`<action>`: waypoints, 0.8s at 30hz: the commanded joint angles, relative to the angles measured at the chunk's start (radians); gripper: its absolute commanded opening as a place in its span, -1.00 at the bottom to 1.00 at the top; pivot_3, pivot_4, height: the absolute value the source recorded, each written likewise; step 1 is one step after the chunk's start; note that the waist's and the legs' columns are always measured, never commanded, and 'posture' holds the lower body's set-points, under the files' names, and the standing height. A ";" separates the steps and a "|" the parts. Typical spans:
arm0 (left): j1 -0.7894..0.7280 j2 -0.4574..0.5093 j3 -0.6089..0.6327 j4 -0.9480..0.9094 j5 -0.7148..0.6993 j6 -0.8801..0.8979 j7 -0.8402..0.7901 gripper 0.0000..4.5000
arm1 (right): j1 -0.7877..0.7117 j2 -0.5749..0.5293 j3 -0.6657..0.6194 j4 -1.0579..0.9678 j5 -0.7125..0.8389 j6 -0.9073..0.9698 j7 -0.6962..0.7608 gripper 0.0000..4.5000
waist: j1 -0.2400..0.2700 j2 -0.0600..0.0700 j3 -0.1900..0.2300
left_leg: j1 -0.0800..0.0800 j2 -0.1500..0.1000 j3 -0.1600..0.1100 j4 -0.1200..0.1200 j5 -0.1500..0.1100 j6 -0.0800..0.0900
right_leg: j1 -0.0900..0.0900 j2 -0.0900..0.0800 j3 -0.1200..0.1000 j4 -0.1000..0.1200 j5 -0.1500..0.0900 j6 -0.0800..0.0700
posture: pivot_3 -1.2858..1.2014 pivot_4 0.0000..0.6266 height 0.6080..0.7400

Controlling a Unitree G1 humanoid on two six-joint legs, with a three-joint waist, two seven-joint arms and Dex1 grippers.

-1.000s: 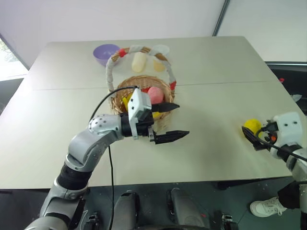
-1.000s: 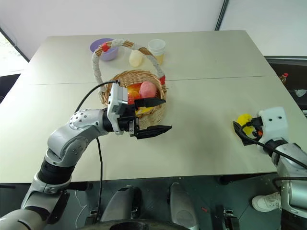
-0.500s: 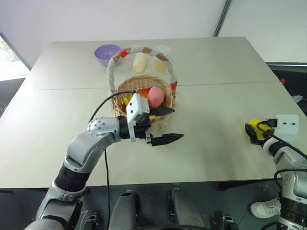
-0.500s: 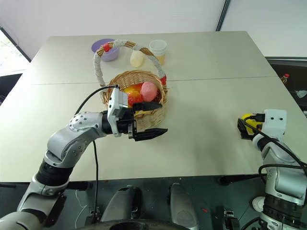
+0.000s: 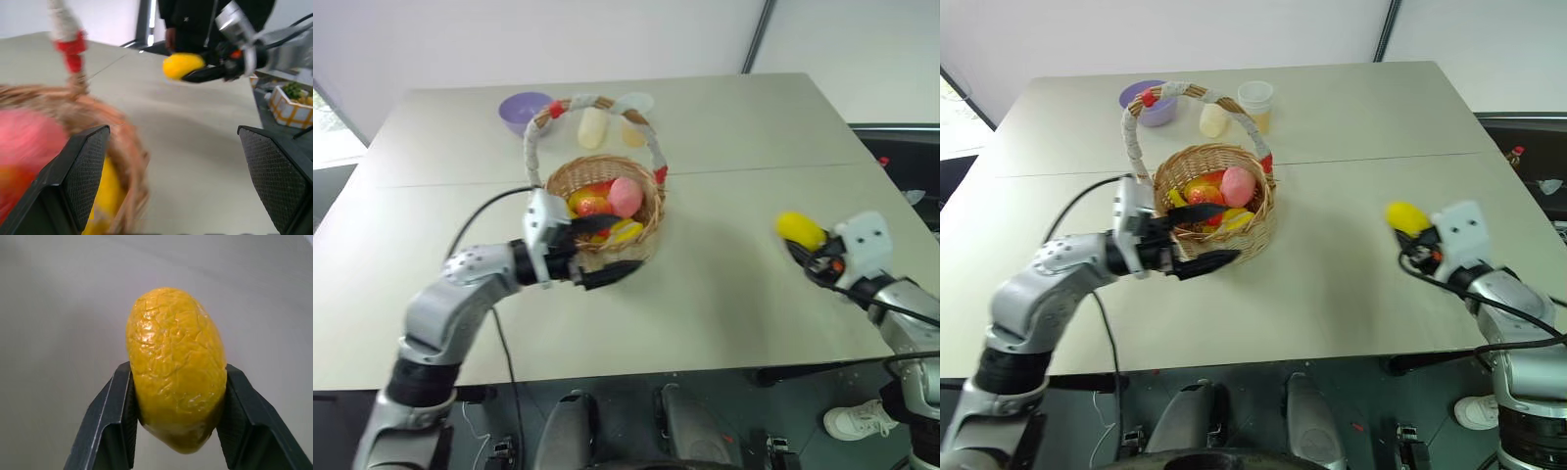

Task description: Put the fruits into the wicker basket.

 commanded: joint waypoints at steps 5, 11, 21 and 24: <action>0.114 0.104 0.172 -0.025 -0.035 -0.007 -0.016 1.00 | -0.403 0.137 0.362 0.020 -0.001 0.044 -0.003 -0.30 | 0.012 -0.003 0.000 | 0.002 0.005 -0.001 0.000 0.000 0.000 | 0.004 0.003 -0.002 -0.003 0.000 -0.001 | 0.03 -0.52 1.00; 0.171 0.093 0.199 -0.097 -0.047 -0.009 0.038 1.00 | -0.555 0.264 0.518 0.220 -0.116 0.034 -0.049 -0.30 | 0.030 -0.003 0.000 | 0.000 0.005 0.001 0.000 0.000 0.000 | 0.002 -0.002 -0.002 -0.003 0.000 -0.002 | 0.03 -0.52 1.00; 0.186 0.081 0.201 -0.122 -0.060 -0.019 0.091 1.00 | -0.495 0.226 0.432 0.106 -0.049 -0.054 0.067 0.98 | 0.029 -0.003 0.000 | -0.001 -0.001 -0.001 -0.001 0.000 0.000 | 0.002 -0.009 -0.006 -0.003 0.000 -0.001 | 0.03 -0.52 1.00; 0.183 0.077 0.201 -0.110 -0.056 -0.029 0.095 1.00 | -0.399 0.177 0.283 0.032 0.083 0.012 0.102 0.98 | 0.034 -0.003 0.000 | -0.001 -0.001 -0.003 -0.001 0.000 0.000 | 0.004 -0.009 -0.007 -0.004 0.000 -0.001 | 0.03 -0.52 1.00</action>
